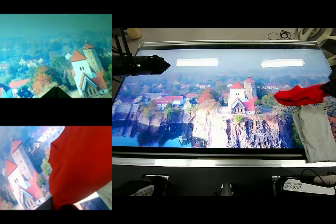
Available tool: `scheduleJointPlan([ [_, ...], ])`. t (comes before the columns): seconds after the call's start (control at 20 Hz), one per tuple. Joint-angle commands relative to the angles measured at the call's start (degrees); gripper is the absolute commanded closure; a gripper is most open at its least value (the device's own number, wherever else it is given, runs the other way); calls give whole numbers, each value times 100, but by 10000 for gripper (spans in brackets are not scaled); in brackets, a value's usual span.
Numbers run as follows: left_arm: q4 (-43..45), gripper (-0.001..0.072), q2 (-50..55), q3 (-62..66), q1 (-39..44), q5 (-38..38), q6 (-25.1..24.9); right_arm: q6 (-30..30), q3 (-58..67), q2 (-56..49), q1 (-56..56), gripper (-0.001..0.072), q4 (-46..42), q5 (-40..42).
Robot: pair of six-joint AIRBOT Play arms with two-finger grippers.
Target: Fold the shirts.
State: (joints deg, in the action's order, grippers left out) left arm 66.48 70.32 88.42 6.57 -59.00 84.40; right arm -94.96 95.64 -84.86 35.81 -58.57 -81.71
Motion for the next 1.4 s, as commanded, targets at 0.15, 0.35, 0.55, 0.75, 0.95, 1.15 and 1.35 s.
scheduleJointPlan([
  [0.15,2,678,2,-2,-7,4,-59,-350,35,472,1121,689,-109,-522],
  [0.35,2,678,2,-2,-7,2,-179,-568,-17,564,1366,688,-1141,-1397],
  [0.55,0,678,0,-2,-4,-7,-197,-411,-933,723,1421,689,-3167,-1895],
  [0.75,-4,678,0,0,-4,-9,-195,-487,-2468,962,1443,689,-3412,-1375],
  [0.95,-4,678,0,0,-4,-11,-195,-649,-3442,962,1443,687,-3432,-501],
  [1.15,-2,678,0,0,-4,-7,-195,-457,-3394,975,1443,29,-3473,-372],
  [1.35,249,681,26,55,9,2,-214,-118,-1591,973,1266,31,-3453,-199],
])
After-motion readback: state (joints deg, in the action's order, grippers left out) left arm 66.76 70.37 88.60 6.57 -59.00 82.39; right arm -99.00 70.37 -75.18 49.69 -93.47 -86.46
